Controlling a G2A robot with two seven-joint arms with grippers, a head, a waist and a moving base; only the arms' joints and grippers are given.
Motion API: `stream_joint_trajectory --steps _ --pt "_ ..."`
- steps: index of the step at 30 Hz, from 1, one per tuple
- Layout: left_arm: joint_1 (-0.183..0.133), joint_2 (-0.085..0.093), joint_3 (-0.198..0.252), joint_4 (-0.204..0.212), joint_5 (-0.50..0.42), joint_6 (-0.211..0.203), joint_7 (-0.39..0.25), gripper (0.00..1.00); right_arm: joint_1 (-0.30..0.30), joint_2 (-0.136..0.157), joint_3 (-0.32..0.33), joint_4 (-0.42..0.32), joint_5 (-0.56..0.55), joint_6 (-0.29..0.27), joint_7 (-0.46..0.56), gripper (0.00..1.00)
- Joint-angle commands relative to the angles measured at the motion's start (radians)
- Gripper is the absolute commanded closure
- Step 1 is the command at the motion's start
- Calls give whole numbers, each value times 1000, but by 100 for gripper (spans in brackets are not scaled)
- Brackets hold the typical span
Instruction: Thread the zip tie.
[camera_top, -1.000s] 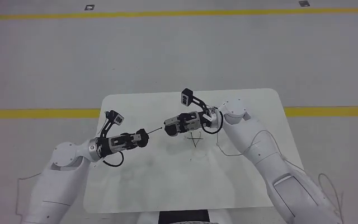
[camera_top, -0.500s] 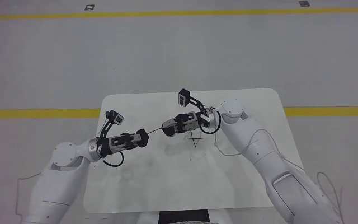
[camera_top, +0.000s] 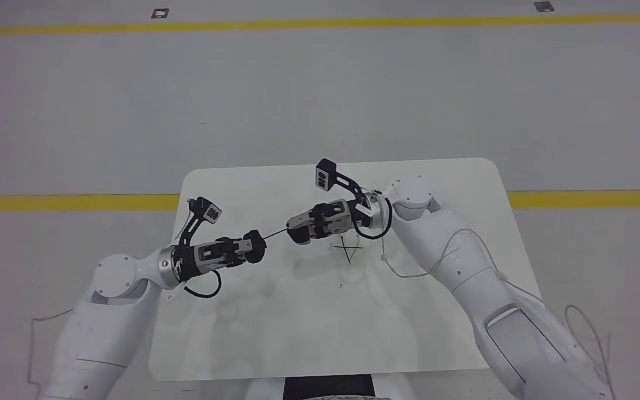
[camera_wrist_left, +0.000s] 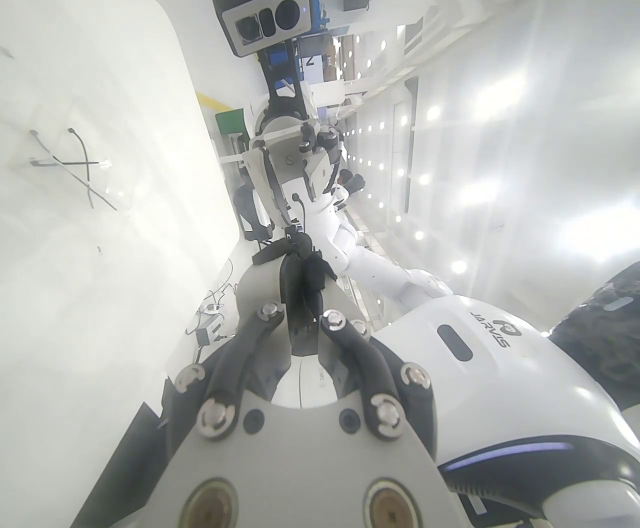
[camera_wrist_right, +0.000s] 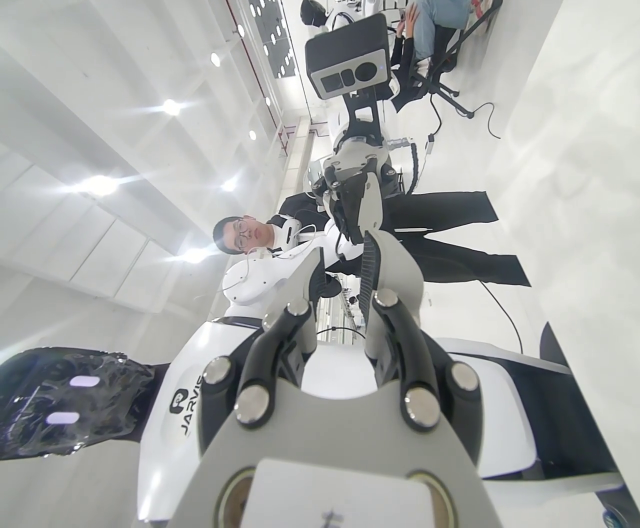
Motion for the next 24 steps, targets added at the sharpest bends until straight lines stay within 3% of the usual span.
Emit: stream_joint_trajectory --steps 1,17,24 --pt "0 0 0 0 0 0 0 100 1 0 -2 -1 2 -1 0 85" --pt "0 0 0 0 0 0 0 100 5 0 -19 -4 23 -10 0 89" --pt "0 0 0 0 0 0 0 100 3 0 -17 -3 25 -15 0 100"
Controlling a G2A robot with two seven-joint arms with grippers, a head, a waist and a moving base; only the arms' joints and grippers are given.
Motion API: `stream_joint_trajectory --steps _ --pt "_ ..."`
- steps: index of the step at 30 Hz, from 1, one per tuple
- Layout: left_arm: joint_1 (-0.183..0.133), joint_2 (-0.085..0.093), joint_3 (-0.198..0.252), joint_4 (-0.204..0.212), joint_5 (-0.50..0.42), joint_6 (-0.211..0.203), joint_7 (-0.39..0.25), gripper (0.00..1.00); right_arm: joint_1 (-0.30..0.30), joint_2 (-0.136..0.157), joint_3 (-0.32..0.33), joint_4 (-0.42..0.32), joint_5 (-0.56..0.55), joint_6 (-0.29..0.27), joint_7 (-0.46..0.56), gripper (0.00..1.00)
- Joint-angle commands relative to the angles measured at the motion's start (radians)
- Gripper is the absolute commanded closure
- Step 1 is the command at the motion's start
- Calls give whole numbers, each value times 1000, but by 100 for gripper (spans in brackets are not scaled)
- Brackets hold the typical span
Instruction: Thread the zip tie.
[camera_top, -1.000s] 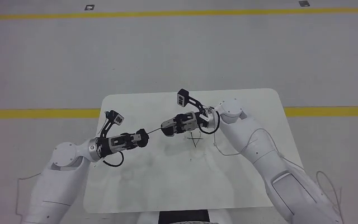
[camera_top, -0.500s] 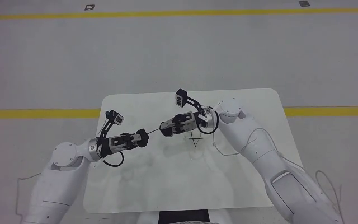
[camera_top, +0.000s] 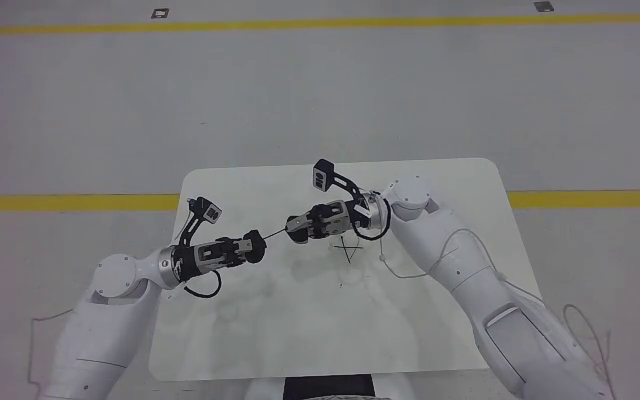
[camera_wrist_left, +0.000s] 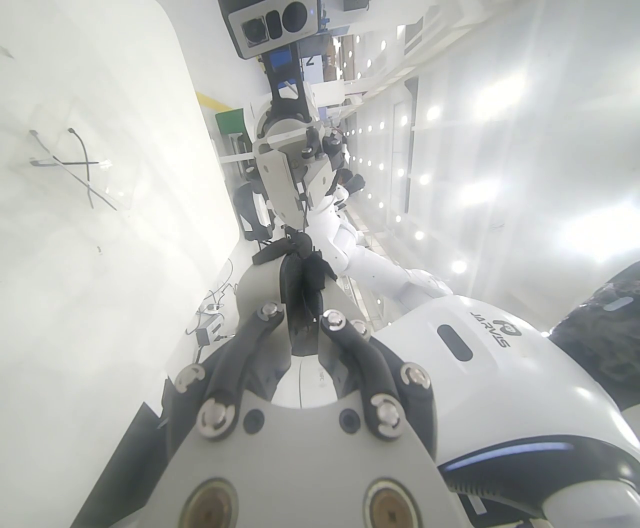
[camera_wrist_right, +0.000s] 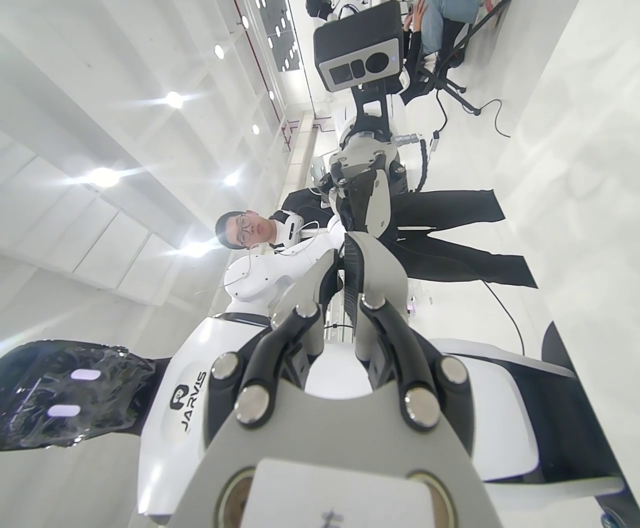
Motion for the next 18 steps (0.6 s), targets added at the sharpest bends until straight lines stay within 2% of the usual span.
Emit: stream_joint_trajectory --steps 1,9,10,11,12,15,18 --pt "0 0 0 0 0 0 0 100 -1 0 0 -1 -1 1 0 100" --pt "0 0 0 0 0 0 0 100 -7 0 4 -7 -2 1 -8 100" --pt "0 0 0 0 0 0 0 97 -7 0 4 -7 -2 1 -9 100" --pt "0 0 0 0 0 0 0 40 -8 0 5 -8 -3 0 -12 100" --pt "0 -1 4 -3 -2 4 10 0 -9 0 7 -7 -2 -1 -19 100" --pt "1 -1 10 -16 -1 -1 43 0 -13 1 12 -6 -1 2 -35 100" --pt "1 0 11 -19 -12 -12 50 0 -19 1 16 -9 3 4 -46 100"
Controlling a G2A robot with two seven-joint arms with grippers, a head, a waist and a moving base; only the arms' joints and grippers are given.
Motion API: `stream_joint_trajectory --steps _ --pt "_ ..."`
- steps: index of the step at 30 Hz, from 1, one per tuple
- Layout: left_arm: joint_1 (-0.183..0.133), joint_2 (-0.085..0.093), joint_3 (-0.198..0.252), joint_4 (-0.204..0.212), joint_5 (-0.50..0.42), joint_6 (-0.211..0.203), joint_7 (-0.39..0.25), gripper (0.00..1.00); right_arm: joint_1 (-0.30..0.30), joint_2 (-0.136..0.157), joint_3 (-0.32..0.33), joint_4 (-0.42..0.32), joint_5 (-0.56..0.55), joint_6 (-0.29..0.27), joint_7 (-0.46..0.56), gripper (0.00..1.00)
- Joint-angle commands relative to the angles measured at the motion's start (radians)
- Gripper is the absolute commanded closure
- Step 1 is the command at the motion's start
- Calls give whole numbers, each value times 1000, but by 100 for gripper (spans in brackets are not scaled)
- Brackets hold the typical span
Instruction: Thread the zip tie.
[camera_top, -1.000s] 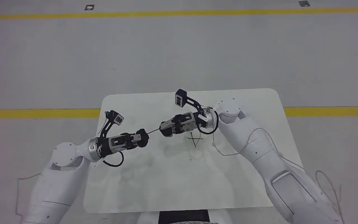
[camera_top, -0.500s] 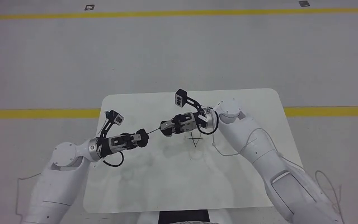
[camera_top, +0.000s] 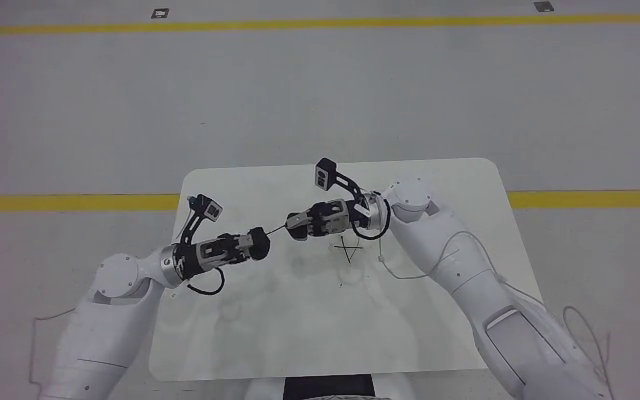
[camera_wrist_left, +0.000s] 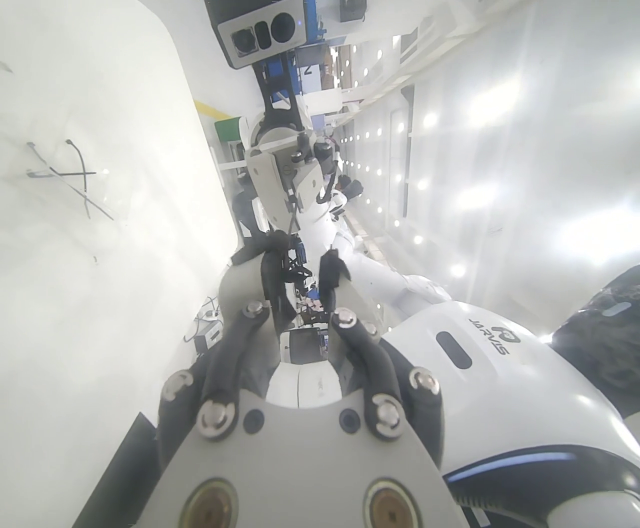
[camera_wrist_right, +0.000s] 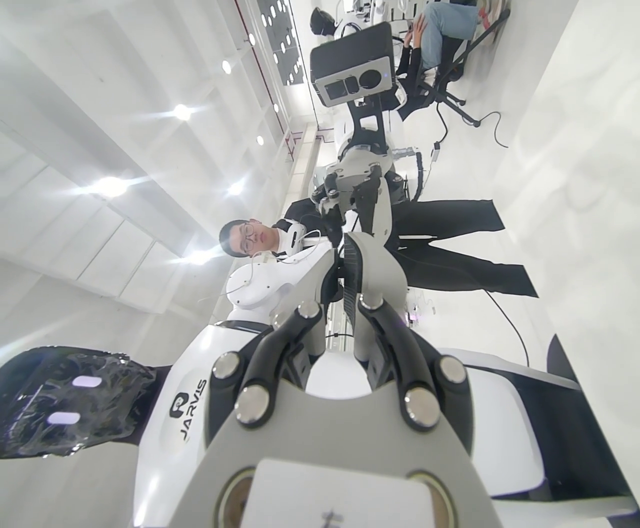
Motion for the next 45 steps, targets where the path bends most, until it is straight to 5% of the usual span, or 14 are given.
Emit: stream_joint_trajectory --steps 1,23,33,45 --pt "0 0 1 -1 -9 -7 4 0 -4 0 2 -2 3 2 -6 100" --pt "-8 0 16 -7 0 -27 52 0 -17 -2 7 -4 21 9 -27 100" --pt "-25 -5 46 31 -125 -33 5 0 -79 10 47 -71 73 23 -37 100" --pt "-20 -7 61 17 -126 -18 45 0 -109 14 54 -124 74 38 -67 100"
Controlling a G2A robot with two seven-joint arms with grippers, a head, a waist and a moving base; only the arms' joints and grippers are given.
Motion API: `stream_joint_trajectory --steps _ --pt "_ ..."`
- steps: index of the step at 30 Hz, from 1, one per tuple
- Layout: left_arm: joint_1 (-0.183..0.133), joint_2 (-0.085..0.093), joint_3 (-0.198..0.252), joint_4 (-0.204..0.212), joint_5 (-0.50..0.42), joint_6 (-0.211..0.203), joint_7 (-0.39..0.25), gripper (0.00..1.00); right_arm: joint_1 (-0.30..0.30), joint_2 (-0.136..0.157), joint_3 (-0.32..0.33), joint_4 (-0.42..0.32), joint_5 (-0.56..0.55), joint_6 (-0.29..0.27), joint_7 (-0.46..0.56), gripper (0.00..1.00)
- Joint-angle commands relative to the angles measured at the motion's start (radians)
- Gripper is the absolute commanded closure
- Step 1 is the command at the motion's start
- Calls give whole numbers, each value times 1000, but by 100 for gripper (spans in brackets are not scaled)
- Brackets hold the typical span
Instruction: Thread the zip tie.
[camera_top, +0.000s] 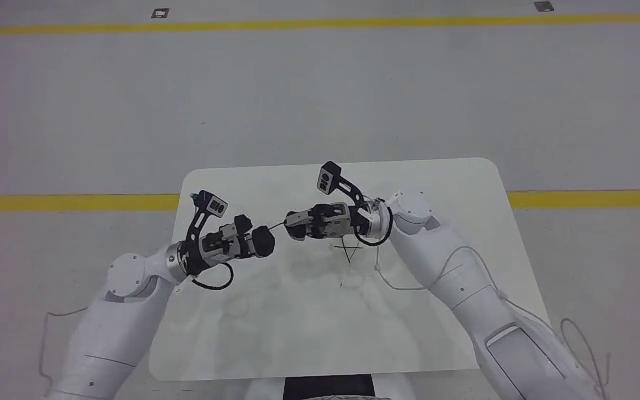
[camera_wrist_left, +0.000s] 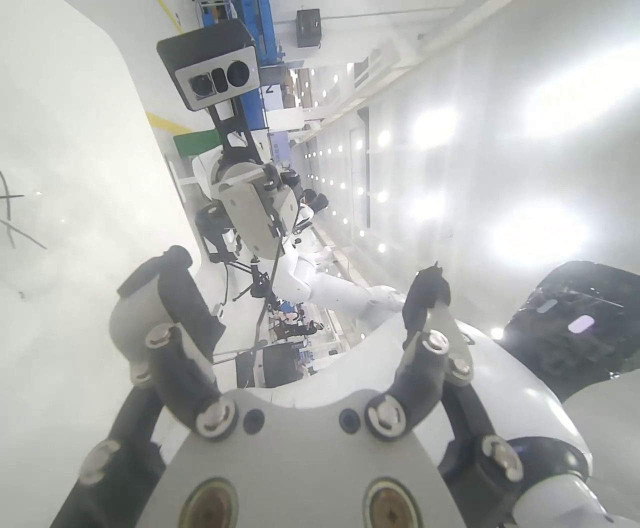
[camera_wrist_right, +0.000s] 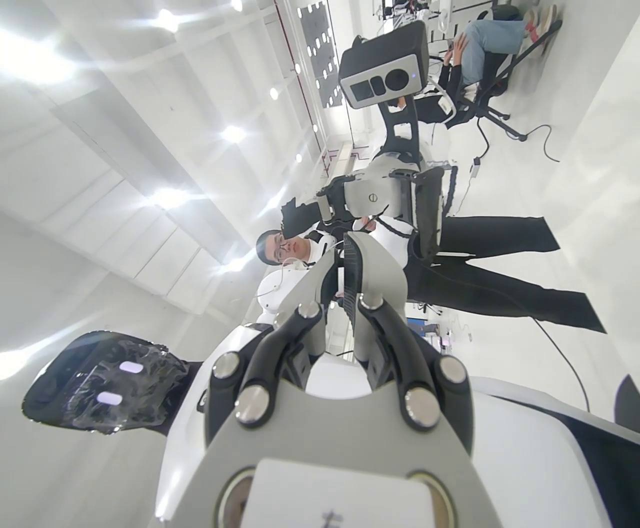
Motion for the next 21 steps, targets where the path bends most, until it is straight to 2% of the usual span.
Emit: stream_joint_trajectory --steps 1,7,8,9,14,21 --pt "2 0 1 0 1 -2 0 0 -5 1 3 -11 3 7 1 100" --pt "2 2 4 1 -3 -1 -2 0 -7 3 -2 -28 -13 23 -2 100" --pt "2 2 4 1 -2 -1 -2 4 -6 3 -4 -29 -19 24 -5 100" --pt "1 3 4 1 -1 -1 -6 14 -6 3 -5 -30 -24 26 -6 100" --pt "-2 3 10 11 -8 -1 -8 45 -8 3 -12 -40 -47 25 -24 100" --pt "-4 3 22 18 -13 -3 -8 55 -12 3 -17 -46 -57 24 -39 100"
